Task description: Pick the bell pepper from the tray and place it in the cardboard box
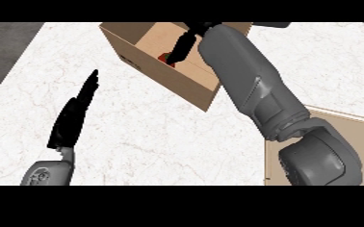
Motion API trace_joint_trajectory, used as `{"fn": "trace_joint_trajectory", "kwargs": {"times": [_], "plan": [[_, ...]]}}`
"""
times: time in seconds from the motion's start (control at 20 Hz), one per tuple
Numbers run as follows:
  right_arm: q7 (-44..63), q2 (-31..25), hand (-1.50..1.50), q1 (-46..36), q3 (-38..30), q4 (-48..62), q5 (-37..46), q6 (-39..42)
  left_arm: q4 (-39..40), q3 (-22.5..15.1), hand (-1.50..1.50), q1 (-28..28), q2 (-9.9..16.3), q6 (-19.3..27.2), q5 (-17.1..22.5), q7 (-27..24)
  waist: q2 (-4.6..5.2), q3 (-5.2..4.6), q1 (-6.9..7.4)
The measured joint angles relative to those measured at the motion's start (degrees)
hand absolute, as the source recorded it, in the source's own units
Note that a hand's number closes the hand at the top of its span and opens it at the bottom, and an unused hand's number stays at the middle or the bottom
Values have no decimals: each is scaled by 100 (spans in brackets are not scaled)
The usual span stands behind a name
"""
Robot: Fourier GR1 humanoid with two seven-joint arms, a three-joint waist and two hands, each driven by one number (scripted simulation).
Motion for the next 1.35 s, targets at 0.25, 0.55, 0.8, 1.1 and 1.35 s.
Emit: {"fn": "trace_joint_trajectory", "kwargs": {"times": [0.25, 0.55, 0.8, 1.1, 1.35], "plan": [[-146, 4, -150, 156, -643, -166, -678, -386, -74, -37, 0, 67, -57, 57, -37, 27, 7, 8, -17], [-167, -209, -150, 99, -1454, -369, -1508, -186, -55, 29, 0, 84, -38, 96, -41, 15, 18, 10, -105], [-203, -716, -150, 299, -1879, -454, -1902, -114, -136, 61, 0, 209, -15, 82, -11, -30, 33, 11, -123], [-120, -1562, -150, 504, -2222, -483, -2194, 178, -166, 86, 0, 171, 5, 56, 16, -55, 77, 18, -117], [-271, -2205, -150, 733, -2309, -490, -2269, 771, -163, 62, 0, 118, -37, 88, -11, -37, 109, 27, -102]]}}
